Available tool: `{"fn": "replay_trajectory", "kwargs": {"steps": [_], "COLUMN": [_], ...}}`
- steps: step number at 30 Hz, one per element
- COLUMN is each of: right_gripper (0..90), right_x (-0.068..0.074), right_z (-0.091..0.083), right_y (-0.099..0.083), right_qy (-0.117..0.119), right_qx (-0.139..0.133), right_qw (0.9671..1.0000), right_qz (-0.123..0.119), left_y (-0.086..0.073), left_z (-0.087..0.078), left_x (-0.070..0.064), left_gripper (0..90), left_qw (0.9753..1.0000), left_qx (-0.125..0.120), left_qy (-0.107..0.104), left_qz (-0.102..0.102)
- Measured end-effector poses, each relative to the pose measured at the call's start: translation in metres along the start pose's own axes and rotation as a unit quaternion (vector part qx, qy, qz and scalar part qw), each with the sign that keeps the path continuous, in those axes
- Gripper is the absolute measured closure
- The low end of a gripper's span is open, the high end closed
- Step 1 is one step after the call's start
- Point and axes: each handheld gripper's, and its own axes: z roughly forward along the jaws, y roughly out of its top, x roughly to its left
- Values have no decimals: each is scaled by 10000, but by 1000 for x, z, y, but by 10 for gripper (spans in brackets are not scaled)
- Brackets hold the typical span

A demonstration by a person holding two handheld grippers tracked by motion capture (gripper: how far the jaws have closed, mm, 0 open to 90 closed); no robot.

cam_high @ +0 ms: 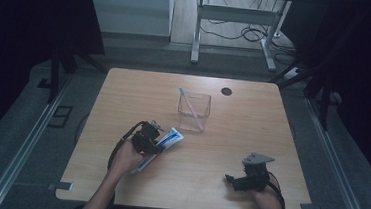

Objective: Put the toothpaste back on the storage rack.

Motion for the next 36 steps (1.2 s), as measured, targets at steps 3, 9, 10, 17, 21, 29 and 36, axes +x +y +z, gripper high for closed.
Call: {"fn": "replay_trajectory", "kwargs": {"steps": [3, 9, 10, 17, 21, 29, 36], "right_gripper": [1, 1, 1, 1, 1, 1, 1], "right_x": [0, 0, 0, 0, 0, 0, 0], "right_z": [0, 0, 0, 0, 0, 0, 0], "right_y": [0, 0, 0, 0, 0, 0, 0], "right_qy": [-1, 4, 2, 4, -1, -3, -2], "right_qx": [3, 11, 3, 6, 1, 0, 7], "right_qw": [10000, 10000, 10000, 10000, 10000, 10000, 10000], "right_qz": [-2, -8, -23, -19, -28, -29, -32], "left_y": [3, 12, 13, 25, 31, 45, 58], "left_z": [-6, -18, -20, -34, -40, -52, -60], "left_x": [-2, -9, -10, -14, -15, -12, -8], "left_gripper": [739, 738, 738, 738, 737, 736, 737], "left_qw": [9999, 9991, 9989, 9979, 9974, 9964, 9950], "left_qx": [-139, -393, -438, -594, -675, -805, -951], "left_qy": [-48, -96, -102, -123, -141, -104, 5], "left_qz": [31, 128, 152, 210, 200, 246, 295]}}
